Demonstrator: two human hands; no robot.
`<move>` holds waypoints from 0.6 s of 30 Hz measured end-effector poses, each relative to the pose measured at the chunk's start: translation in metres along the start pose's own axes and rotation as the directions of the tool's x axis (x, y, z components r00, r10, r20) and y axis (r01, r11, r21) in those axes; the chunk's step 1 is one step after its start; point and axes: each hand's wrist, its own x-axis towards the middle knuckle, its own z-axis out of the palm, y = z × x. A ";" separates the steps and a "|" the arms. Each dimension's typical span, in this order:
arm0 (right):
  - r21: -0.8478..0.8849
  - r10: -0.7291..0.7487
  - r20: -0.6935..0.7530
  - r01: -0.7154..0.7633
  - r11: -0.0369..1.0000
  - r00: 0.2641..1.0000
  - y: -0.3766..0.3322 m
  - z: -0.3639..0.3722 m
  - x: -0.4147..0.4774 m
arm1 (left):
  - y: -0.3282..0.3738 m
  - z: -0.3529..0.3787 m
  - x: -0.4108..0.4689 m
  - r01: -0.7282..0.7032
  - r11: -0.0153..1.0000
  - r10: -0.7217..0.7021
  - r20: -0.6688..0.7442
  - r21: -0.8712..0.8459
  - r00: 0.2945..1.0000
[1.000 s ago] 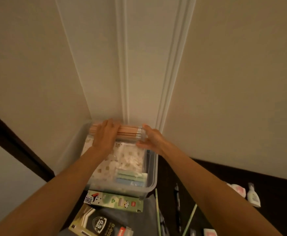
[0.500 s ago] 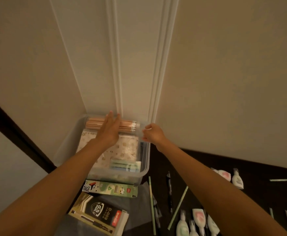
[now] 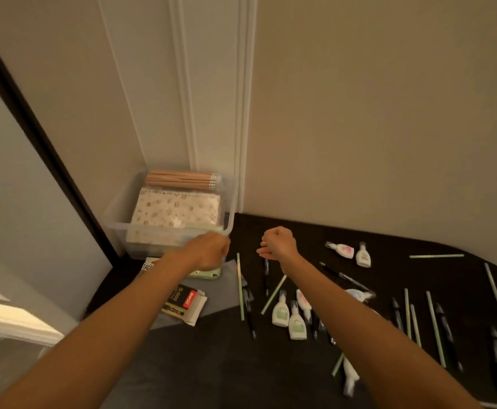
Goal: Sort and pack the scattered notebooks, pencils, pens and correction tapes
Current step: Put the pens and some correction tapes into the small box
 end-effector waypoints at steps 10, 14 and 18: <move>-0.066 0.028 0.134 -0.019 0.998 0.991 0.101 0.051 -0.005 | -0.050 0.122 -0.036 0.152 0.905 -0.253 0.215 0.398 0.943; -0.034 -0.102 0.150 0.108 0.994 0.983 0.123 0.069 0.007 | -0.061 0.136 -0.030 0.147 0.934 -0.192 0.108 0.326 0.975; 0.114 -0.171 0.162 0.154 0.982 0.972 0.138 0.076 0.001 | -0.057 0.141 -0.033 0.114 0.960 -0.096 -0.081 0.257 0.992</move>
